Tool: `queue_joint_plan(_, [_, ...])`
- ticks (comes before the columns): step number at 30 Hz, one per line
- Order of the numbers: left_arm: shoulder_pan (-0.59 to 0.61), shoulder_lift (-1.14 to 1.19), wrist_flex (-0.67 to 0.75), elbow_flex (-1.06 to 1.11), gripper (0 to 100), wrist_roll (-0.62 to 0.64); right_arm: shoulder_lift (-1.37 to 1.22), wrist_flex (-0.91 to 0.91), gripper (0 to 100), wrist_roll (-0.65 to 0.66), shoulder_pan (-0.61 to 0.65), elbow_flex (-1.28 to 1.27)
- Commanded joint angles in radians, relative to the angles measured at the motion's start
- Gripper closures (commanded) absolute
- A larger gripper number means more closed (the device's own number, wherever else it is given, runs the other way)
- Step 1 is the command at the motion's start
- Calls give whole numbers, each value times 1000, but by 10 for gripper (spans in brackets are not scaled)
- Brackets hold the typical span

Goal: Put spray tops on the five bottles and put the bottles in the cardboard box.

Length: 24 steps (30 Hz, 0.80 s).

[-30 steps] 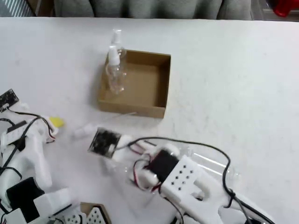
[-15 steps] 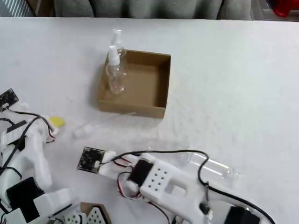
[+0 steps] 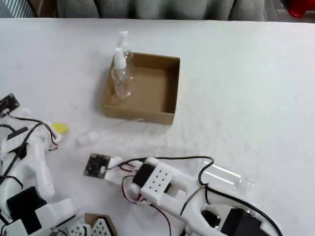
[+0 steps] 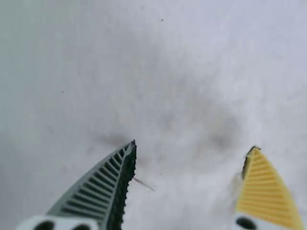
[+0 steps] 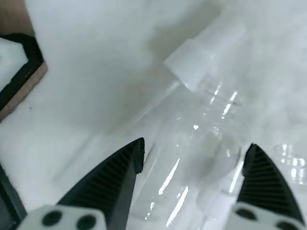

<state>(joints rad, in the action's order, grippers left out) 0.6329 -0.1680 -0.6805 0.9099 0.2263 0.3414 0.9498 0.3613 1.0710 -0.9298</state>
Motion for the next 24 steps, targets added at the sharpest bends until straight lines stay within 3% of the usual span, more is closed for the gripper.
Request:
queue_joint_plan(1, [8,-5,21,-54,669,8,8,-24,884,12,-61,25])
queue_joint_plan(3, [8,-5,21,-54,669,8,7,-16,998,6,-87,49])
queue_joint_plan(5, [8,-5,21,-54,669,8,7,18,952,5,-127,80])
queue_joint_plan(9, [8,-5,21,-54,669,8,7,28,983,-72,-165,155])
queue_joint_plan(14, [8,-4,21,-54,669,12,-2,22,971,-212,-160,258])
queue_joint_plan(18, [10,-4,23,-54,669,14,-5,-47,970,-241,-139,259])
queue_joint_plan(21, [10,-2,26,-54,669,15,-44,-76,925,-241,-96,264])
queue_joint_plan(24, [10,-2,28,-54,669,23,-107,-96,807,-241,-67,273])
